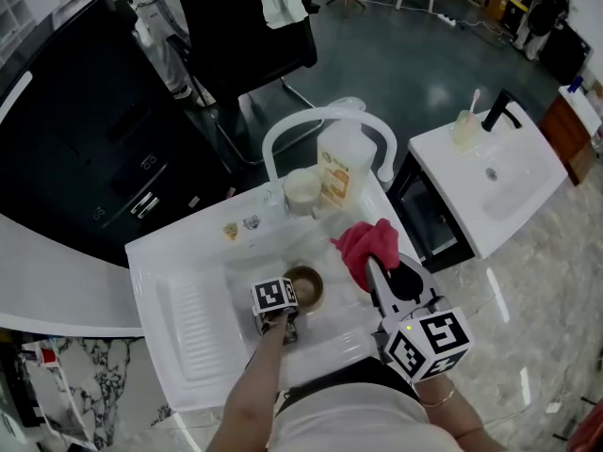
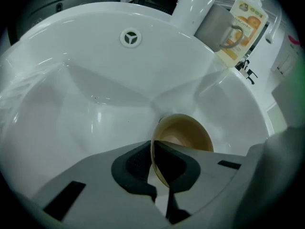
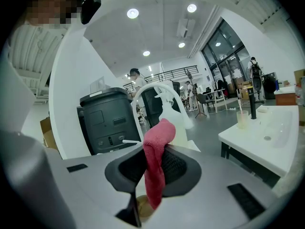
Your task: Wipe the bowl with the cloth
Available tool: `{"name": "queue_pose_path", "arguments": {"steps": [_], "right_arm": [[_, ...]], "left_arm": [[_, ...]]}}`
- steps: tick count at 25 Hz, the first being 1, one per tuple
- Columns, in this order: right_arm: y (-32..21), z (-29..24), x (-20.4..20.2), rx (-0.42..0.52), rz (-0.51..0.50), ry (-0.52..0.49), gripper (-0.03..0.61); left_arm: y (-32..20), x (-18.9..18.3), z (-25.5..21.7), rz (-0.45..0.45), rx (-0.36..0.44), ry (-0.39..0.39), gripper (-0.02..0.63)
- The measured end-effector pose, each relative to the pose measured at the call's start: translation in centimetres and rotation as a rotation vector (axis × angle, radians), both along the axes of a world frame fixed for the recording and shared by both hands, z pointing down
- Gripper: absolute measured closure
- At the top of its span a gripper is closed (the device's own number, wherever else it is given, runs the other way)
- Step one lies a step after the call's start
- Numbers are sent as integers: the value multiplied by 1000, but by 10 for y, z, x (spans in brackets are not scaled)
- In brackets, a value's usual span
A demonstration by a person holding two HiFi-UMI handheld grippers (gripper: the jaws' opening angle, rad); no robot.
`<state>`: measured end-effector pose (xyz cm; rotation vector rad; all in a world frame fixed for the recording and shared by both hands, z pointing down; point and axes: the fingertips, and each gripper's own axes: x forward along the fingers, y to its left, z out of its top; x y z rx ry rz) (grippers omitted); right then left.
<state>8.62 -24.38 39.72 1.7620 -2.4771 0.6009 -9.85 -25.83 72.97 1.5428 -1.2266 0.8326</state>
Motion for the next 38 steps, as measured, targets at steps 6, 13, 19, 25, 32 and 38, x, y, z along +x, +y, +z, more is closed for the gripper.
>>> {"name": "queue_pose_path", "arguments": {"steps": [6, 13, 19, 25, 32, 38], "right_arm": [[-1, 0, -2, -2, -14, -10, 502], [4, -2, -10, 3, -37, -16, 502], [11, -7, -18, 23, -65, -19, 500], [23, -16, -30, 57, -108, -15, 500], [38, -21, -40, 69, -123, -29, 500], [48, -21, -46, 76, -132, -25, 500]], "left_arm": [[0, -1, -2, -11, 8, 0, 583], [-15, -7, -42, -10, 165, -7, 512], [-23, -19, -107, -41, 342, 19, 514], [-17, -30, -178, -82, 515, 71, 518], [-2, -44, -246, -76, 701, 67, 554], [13, -43, -296, -11, 862, 60, 575]]}}
